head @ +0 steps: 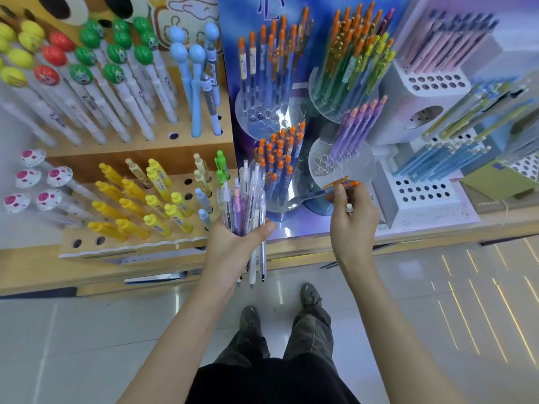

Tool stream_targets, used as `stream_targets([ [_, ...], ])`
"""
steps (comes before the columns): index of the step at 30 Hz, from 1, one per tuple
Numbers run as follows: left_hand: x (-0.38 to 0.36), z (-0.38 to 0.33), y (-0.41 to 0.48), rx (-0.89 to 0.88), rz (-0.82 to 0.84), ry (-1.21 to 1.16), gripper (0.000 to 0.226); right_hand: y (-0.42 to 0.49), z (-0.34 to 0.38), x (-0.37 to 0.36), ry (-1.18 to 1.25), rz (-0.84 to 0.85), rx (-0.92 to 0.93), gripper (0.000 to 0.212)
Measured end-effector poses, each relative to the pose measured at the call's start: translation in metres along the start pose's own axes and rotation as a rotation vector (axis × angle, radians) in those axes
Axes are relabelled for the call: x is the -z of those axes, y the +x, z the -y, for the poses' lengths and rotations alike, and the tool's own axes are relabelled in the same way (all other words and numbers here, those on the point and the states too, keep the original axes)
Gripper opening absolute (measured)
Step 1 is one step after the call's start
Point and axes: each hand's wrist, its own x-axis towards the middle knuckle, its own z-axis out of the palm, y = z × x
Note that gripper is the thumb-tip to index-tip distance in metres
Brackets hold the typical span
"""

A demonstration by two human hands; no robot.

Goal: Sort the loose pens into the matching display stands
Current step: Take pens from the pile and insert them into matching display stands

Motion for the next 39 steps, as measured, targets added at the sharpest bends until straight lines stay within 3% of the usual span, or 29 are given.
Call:
stream_targets([
  [4,-0.001,0.001,0.0,-0.018,0.008,-0.007,0.028,-0.002,-0.001,0.003,-0.002,0.028,0.025,0.019],
  [9,-0.002,0.001,0.0,-0.03,-0.018,-0.009,0.027,0.006,0.014,-0.004,-0.182,0.293,0.36,0.036],
  [12,-0.002,0.001,-0.001,-0.026,-0.024,-0.013,0.026,0.02,0.017,-0.012,-0.318,0.33,0.418,0.032],
  [21,-0.002,-0.001,-0.003,-0.042,-0.016,-0.046,0.028,0.027,0.016,-0.016,-0.268,0.413,0.199,0.022],
  [23,-0.002,-0.002,-0.003,-0.044,-0.007,-0.047,0.028,0.022,0.022,-0.015,-0.206,0.435,0.095,0.029],
  [25,-0.002,-0.002,-0.002,-0.041,-0.002,-0.041,0.027,0.012,0.025,-0.01,-0.005,0.434,-0.067,0.036],
  [27,-0.001,-0.002,-0.001,-0.019,-0.015,-0.031,0.025,0.004,0.025,-0.002,0.302,0.397,-0.211,0.022],
  [31,-0.001,-0.004,0.001,0.002,-0.015,-0.02,0.027,0.009,0.032,0.009,0.765,0.301,-0.498,0.019],
  [34,-0.004,-0.006,0.001,0.013,0.001,0.004,0.027,0.01,0.041,0.014,0.822,0.333,-0.517,0.02],
  [39,-0.008,-0.005,0.001,0.034,0.021,0.002,0.039,0.006,0.041,0.024,0.667,0.36,-0.385,0.014],
])
